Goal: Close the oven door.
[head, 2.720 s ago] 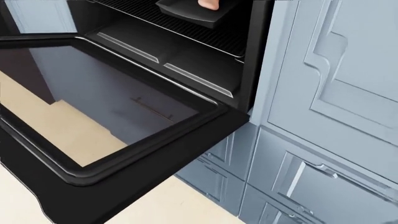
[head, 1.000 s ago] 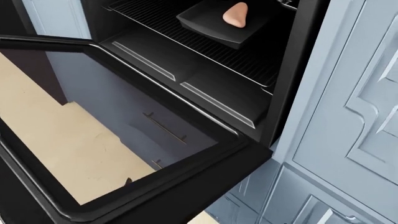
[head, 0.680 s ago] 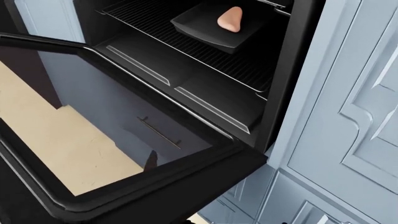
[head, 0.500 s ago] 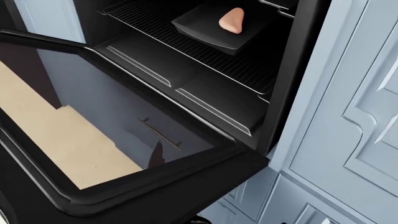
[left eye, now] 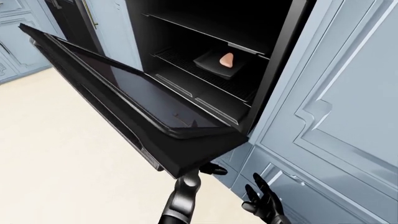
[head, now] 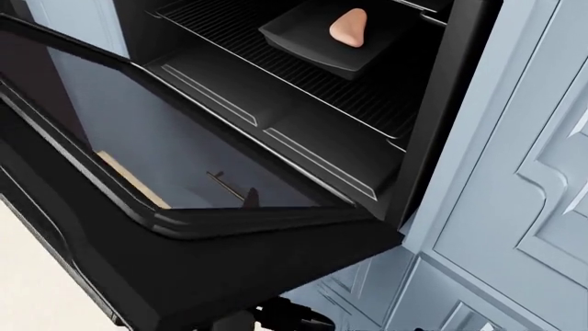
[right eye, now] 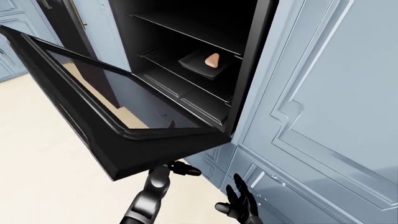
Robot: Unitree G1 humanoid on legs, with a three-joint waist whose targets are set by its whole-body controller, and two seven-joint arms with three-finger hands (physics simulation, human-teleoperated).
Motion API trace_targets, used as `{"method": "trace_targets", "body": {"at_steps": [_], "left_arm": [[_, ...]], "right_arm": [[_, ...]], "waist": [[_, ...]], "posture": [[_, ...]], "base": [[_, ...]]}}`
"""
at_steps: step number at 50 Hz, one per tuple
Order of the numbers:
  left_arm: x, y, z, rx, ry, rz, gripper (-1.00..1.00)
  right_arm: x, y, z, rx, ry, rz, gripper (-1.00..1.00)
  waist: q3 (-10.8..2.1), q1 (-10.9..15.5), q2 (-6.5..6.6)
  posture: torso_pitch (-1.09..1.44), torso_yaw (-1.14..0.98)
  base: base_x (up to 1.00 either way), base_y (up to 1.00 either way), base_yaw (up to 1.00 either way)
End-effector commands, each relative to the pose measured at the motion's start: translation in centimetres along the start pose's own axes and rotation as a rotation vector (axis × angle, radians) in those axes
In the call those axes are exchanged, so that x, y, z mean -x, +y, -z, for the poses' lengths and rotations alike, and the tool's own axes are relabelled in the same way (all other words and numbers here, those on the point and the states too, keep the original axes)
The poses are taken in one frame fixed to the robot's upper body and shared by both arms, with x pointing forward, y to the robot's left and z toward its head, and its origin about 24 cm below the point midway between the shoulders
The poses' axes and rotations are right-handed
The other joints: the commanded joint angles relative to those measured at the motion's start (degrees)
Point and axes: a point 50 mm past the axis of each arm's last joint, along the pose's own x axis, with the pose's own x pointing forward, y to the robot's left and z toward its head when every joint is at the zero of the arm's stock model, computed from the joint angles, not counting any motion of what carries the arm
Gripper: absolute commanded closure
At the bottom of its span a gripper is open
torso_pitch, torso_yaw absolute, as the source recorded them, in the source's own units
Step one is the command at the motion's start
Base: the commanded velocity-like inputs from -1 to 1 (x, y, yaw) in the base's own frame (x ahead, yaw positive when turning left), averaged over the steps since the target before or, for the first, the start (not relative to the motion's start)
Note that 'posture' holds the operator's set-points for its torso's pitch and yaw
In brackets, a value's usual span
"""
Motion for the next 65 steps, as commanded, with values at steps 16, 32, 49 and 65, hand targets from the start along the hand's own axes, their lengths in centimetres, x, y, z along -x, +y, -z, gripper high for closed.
{"method": "trace_targets", "body": {"at_steps": [16, 32, 49, 65], "left_arm": [[2.5, 0.4, -8.1, 0.033, -0.198, 0.020, -1.00], [5.1, -1.2, -13.7, 0.023, -0.261, 0.055, -1.00], [9.5, -2.0, -23.9, 0.026, -0.346, 0.091, -1.00], [11.1, -2.9, -28.5, 0.000, -0.349, 0.108, -1.00]], "right_arm": [[-0.5, 0.2, -1.2, 0.023, -0.046, -0.021, -1.00], [-0.4, 0.1, -1.1, 0.018, -0.046, -0.023, -1.00], [-0.4, 0.2, -1.2, 0.018, -0.049, -0.023, -1.00], [-0.4, 0.1, -1.2, 0.017, -0.057, -0.026, -1.00]], "waist": [[-1.13, 0.2, -0.60], [-1.04, 0.4, -1.53], [-0.54, 0.7, -3.81], [-0.12, 0.9, -6.58]], "posture": [[0.00, 0.00], [0.00, 0.00], [0.00, 0.00], [0.00, 0.00]], "base": [[0.00, 0.00, 0.00], [0.00, 0.00, 0.00], [0.00, 0.00, 0.00], [0.00, 0.00, 0.00]]}}
